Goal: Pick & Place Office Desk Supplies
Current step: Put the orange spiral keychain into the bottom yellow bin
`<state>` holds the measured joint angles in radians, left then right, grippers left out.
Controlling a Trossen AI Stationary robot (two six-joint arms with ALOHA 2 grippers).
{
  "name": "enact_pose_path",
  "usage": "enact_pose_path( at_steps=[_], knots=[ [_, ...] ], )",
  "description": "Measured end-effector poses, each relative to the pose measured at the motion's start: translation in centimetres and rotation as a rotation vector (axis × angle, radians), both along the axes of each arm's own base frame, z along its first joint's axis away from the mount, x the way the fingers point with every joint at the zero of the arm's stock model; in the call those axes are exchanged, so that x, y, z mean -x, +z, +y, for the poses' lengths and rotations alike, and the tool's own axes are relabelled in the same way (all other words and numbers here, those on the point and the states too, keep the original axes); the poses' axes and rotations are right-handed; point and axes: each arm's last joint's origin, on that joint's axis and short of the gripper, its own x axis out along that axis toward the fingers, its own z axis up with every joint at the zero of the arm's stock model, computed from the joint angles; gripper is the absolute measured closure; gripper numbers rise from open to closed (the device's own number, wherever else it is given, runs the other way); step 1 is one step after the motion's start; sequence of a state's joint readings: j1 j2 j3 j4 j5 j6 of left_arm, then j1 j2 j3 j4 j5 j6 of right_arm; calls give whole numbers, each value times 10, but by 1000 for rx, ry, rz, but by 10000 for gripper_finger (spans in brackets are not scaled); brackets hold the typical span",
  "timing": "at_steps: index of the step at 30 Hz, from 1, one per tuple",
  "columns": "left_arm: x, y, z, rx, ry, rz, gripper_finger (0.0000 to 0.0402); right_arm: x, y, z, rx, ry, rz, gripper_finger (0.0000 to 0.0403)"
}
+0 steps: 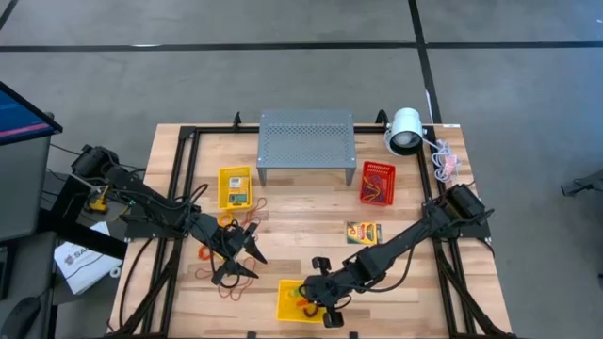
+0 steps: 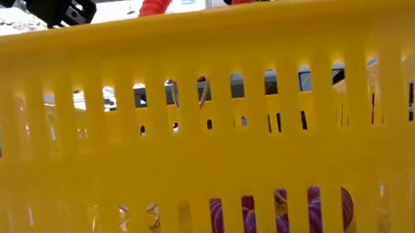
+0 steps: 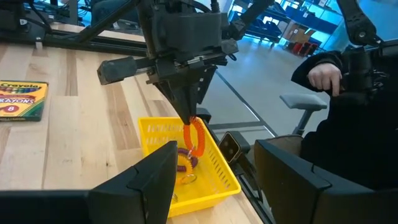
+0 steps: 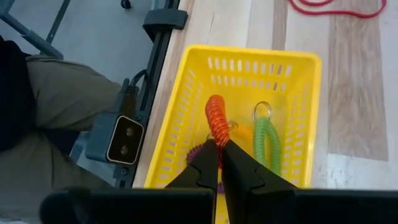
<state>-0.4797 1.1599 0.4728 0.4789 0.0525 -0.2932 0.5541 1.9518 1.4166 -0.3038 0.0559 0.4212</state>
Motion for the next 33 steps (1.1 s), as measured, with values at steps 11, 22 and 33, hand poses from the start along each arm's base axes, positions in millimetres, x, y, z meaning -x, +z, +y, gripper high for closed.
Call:
enact_pose_path(
  at_steps=[11,22,33],
  knots=[
    [0,0,0,0,7,0,193,-14,-31,-1,-1,19,36,401],
    [0,0,0,1,9,0,193,-13,-30,0,-30,48,52,374],
    [0,0,0,1,8,1,193,-14,-29,0,-75,65,67,265]
  ],
)
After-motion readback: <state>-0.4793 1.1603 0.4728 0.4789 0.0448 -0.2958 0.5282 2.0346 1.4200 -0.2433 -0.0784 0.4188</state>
